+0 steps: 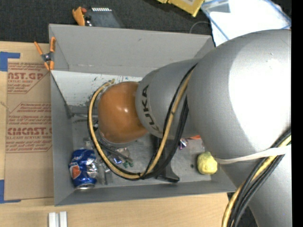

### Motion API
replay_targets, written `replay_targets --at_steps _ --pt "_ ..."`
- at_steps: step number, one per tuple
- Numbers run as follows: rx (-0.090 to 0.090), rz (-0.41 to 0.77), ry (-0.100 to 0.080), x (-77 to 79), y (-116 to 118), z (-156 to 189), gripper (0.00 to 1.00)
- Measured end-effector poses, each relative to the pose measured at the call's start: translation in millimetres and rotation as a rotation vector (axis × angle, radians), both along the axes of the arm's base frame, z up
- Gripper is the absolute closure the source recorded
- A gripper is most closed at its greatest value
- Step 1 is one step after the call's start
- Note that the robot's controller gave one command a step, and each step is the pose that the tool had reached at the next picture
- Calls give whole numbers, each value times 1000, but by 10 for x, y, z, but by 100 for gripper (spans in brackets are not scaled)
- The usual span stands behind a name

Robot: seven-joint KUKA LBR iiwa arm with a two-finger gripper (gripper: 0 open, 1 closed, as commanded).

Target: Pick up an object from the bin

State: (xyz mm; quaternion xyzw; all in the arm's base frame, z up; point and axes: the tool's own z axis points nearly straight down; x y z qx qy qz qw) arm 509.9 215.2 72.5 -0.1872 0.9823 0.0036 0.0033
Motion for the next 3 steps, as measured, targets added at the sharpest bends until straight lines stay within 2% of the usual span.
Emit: replay_targets --at_steps 1,2,3 --pt "-4 37 6 71 42 -18 0" --pt "-3 192 2 3 59 249 0" --pt "-4 451 -4 160 222 73 0"
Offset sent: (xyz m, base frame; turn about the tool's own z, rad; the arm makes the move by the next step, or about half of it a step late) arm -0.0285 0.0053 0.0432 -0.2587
